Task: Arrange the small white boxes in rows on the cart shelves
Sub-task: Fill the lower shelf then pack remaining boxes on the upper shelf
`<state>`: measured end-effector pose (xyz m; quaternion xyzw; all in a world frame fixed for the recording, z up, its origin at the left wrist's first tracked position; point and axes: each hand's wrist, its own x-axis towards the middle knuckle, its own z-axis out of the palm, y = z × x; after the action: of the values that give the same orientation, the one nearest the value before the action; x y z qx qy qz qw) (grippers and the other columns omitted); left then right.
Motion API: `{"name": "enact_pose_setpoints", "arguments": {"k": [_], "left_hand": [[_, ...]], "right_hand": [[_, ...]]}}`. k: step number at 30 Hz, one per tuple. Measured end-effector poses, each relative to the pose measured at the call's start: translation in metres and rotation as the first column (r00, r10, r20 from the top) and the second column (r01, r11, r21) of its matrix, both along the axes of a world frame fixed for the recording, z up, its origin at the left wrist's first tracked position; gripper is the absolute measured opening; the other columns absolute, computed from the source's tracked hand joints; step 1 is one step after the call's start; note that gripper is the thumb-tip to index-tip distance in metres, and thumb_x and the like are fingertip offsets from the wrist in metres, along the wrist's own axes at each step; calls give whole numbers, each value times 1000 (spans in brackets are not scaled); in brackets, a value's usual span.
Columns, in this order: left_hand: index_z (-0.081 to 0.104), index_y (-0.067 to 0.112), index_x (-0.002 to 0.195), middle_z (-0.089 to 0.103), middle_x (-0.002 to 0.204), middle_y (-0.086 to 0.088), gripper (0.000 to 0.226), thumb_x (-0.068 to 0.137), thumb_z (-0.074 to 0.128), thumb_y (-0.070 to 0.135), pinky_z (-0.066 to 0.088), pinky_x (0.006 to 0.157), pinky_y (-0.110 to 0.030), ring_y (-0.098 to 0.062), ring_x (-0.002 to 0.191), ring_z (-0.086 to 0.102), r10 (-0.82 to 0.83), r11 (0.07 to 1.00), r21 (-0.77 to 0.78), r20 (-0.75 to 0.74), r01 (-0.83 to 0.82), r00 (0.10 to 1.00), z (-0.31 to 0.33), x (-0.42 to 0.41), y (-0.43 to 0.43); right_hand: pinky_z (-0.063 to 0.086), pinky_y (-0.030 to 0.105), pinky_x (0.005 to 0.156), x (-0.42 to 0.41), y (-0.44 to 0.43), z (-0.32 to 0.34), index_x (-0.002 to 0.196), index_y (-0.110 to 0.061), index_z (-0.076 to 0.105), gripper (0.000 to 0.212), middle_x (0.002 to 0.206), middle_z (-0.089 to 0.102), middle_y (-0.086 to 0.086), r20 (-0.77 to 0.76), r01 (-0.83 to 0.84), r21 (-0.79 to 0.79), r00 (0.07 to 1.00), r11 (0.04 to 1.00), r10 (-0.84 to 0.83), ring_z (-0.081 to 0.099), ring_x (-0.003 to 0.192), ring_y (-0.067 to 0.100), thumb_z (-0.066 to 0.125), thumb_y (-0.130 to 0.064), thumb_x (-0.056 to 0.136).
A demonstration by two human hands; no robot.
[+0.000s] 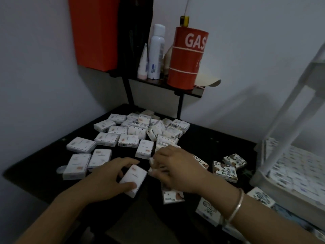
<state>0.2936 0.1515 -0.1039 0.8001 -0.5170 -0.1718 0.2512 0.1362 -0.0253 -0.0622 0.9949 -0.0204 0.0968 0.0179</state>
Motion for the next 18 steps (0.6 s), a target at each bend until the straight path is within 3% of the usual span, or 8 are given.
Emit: {"name": "enact_pose_setpoints", "arguments": {"k": [3,7,13,18], "left_hand": [[40,60,122,45,112,29,57,77,73,46,46,67,-11,14,93,50,-4,998,-56,-37,1,999,-2,-5,-6],[46,55,110,50,111,26,49,75,77,41,47,61,-11,13,87,54,1,995,-104,-100,-11,995,-2,-15,-19],[44,43,103,56,106,17,48,74,80,32,54,62,-17,0,84,63,77,986,-128,-226,-108,971,-3,-19,-24],[39,43,106,56,110,11,57,73,82,24,58,74,-29,-7,88,64,133,963,-190,-276,-190,952,5,-22,-22]], "right_hand": [[40,30,72,-14,-8,5,85,-21,62,36,93,57,-4,5,85,-74,996,994,-85,50,91,14,45,-52,92],[41,28,69,-16,-13,-1,100,-24,54,25,104,57,-5,-18,241,-5,970,971,-241,57,93,16,51,-47,92],[45,35,89,3,-7,-20,131,-16,48,57,128,52,5,-42,412,32,911,911,-411,51,115,23,51,-56,90],[39,40,100,12,-9,-22,134,-19,48,73,132,45,9,-150,459,132,885,878,-440,39,123,27,61,-64,79]]}}
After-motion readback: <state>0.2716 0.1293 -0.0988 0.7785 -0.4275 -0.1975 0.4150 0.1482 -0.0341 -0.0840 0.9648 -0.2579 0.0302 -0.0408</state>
